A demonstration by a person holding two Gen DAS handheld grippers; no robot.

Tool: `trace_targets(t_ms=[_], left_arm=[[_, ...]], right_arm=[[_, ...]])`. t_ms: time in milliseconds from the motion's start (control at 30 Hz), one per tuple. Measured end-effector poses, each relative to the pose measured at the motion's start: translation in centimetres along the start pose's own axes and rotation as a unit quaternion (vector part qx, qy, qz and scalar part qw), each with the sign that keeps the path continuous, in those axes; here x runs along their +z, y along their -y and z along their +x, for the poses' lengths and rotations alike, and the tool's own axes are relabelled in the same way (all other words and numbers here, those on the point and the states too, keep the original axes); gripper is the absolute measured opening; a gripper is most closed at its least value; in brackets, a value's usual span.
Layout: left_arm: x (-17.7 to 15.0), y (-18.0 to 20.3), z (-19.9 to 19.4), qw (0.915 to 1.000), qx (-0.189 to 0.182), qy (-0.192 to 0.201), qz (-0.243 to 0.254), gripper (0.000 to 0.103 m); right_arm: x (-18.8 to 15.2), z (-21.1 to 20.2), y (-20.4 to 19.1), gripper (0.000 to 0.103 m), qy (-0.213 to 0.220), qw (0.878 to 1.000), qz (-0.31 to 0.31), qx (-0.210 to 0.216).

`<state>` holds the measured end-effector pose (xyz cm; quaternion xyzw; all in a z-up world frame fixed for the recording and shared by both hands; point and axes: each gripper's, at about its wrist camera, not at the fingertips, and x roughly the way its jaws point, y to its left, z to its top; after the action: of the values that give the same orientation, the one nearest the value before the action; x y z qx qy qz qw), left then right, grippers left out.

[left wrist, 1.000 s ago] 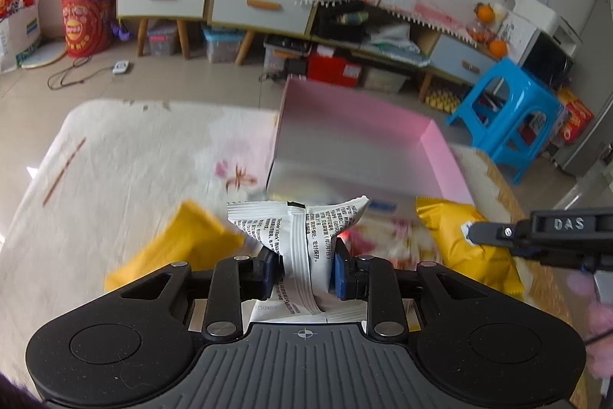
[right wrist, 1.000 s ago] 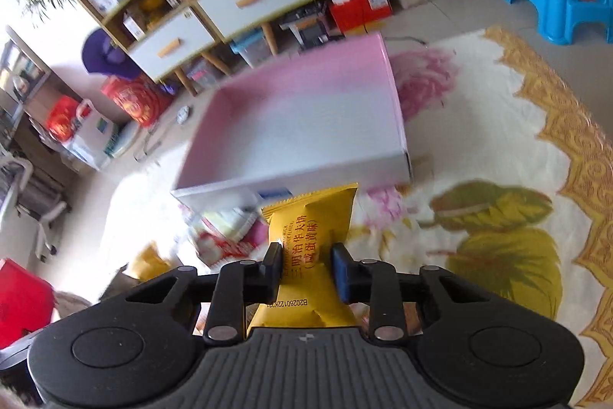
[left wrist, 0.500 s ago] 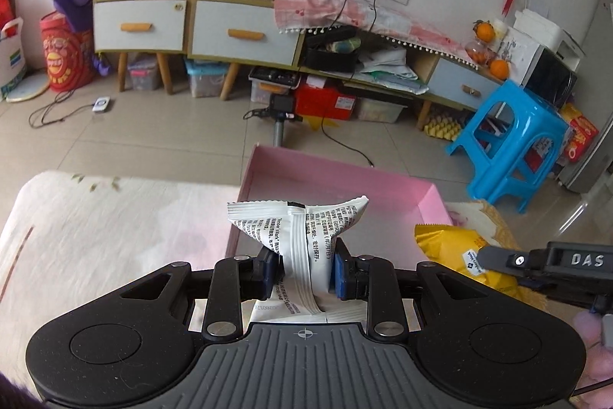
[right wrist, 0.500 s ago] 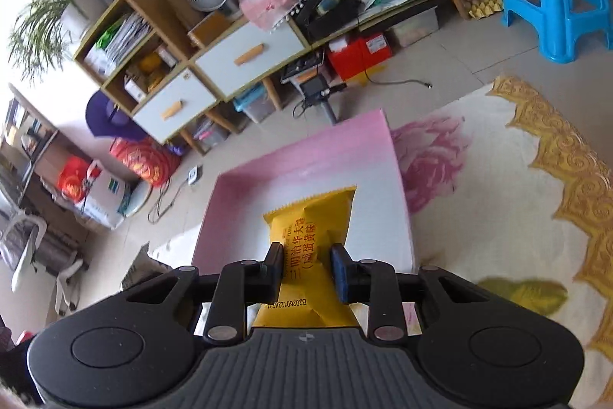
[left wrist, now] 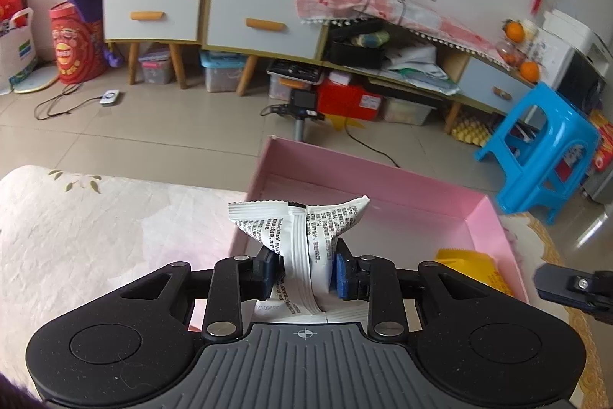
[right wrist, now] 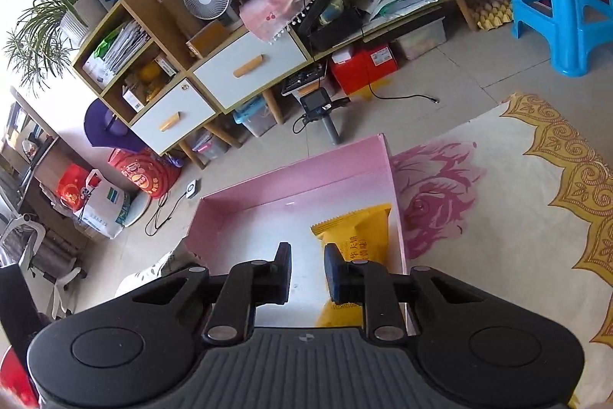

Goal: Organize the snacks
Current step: 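Carry both packets over the pink box and open both tools to drop them inside, then move both tools back over the snack pile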

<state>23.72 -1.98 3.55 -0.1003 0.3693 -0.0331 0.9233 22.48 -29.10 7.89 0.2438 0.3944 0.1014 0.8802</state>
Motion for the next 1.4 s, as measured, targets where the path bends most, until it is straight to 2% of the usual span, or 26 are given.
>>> trace_targets(t_ms=[33,100,200,300,367,400,467,667,1067,1267,1400], left_arm=[[-0.1,-0.1,0.0,1.0,0.003,0.0,-0.002,0.033],[-0.1,-0.4,0.0,0.9999,0.001,-0.007,-0.008,0.047],[-0.3,-0.8,-0.6,0.9999,-0.004,-0.005,-0.008,0.055],[-0.3,-1.0,-1.2,0.9999,-0.007,-0.012,-0.006,0.055],[-0.5,-1.0,-1.8,0.9999,-0.006,-0.016,-0.003,0.058],[-0.6,-1.0,-2.2,0.9999,-0.003,-0.016,-0.001,0.063],[-0.9,-1.0,-3.2,0.9999,-0.001,-0.013,0.006,0.064],[-1.7,-1.4,-6.0,0.9998,-0.005,-0.012,0.016,0.069],[-5.1,-2.2,-10.8,0.9981,0.0,-0.033,0.051,0.083],[-7.2,-2.6,-13.0,0.9974,-0.007,-0.045,0.056,0.09],[-9.2,-3.0,-14.1,0.9978,-0.019,-0.037,0.052,0.094]], right_arm=[[0.0,0.0,0.0,0.013,-0.001,1.0,0.0,0.0],[0.0,0.0,-0.2,0.015,-0.003,1.0,-0.003,-0.001],[-0.2,0.1,-0.4,0.02,-0.006,1.0,-0.008,-0.003],[-0.4,-0.1,-0.7,0.022,-0.009,1.0,-0.012,-0.005],[-0.6,-0.5,-0.9,0.03,-0.009,1.0,-0.014,-0.004],[-0.6,-0.7,-1.0,0.032,-0.009,1.0,-0.015,-0.004],[-0.9,-1.1,-1.3,0.043,-0.009,1.0,-0.015,-0.002],[-1.7,-2.7,-1.9,0.059,-0.005,1.0,-0.013,-0.004],[-4.1,-5.8,-3.9,0.08,0.002,0.998,-0.05,-0.023],[-6.1,-6.8,-4.7,0.084,0.001,0.997,-0.072,-0.033],[-7.6,-7.7,-4.9,0.089,0.007,0.996,-0.083,-0.028]])
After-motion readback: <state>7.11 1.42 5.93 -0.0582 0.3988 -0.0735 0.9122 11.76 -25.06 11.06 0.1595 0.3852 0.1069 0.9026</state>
